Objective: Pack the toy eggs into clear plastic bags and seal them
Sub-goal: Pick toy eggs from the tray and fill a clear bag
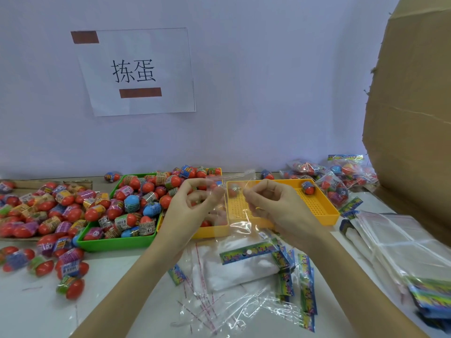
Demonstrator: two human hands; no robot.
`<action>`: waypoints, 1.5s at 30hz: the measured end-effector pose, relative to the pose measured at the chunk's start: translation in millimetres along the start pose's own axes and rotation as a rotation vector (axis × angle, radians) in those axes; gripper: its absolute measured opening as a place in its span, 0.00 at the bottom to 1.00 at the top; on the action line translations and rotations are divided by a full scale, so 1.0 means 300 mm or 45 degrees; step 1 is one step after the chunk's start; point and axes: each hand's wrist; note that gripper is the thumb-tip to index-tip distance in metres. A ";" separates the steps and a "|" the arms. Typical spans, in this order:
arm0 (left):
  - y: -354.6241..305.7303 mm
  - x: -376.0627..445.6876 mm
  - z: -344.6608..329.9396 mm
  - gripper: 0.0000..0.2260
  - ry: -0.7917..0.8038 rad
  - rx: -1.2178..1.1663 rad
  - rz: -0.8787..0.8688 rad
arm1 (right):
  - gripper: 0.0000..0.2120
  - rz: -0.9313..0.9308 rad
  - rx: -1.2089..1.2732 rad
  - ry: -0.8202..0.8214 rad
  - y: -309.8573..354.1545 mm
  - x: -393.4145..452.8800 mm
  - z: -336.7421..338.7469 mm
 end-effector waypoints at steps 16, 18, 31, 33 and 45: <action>0.037 -0.021 -0.003 0.15 0.043 0.470 -0.469 | 0.15 0.866 -1.037 -0.146 -0.019 -0.007 -0.062; 0.040 -0.021 0.001 0.15 0.056 0.488 -0.485 | 0.14 0.866 -1.114 -0.132 -0.029 -0.010 -0.074; 0.017 -0.014 0.014 0.16 -0.001 0.947 -0.784 | 0.04 0.723 -0.998 -0.013 0.000 -0.033 -0.089; 0.012 -0.012 0.015 0.14 0.016 0.940 -0.810 | 0.04 0.692 -0.920 -0.006 0.004 -0.033 -0.087; 0.004 -0.017 -0.016 0.36 0.243 0.100 0.094 | 0.04 0.670 -0.835 -0.217 0.000 -0.033 -0.095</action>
Point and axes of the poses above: each hand's wrist, its own x-axis towards the middle knuckle, its own z-axis out of the back of the hand, y = z × x, and after that the axes turned 7 degrees about -x, right-handed
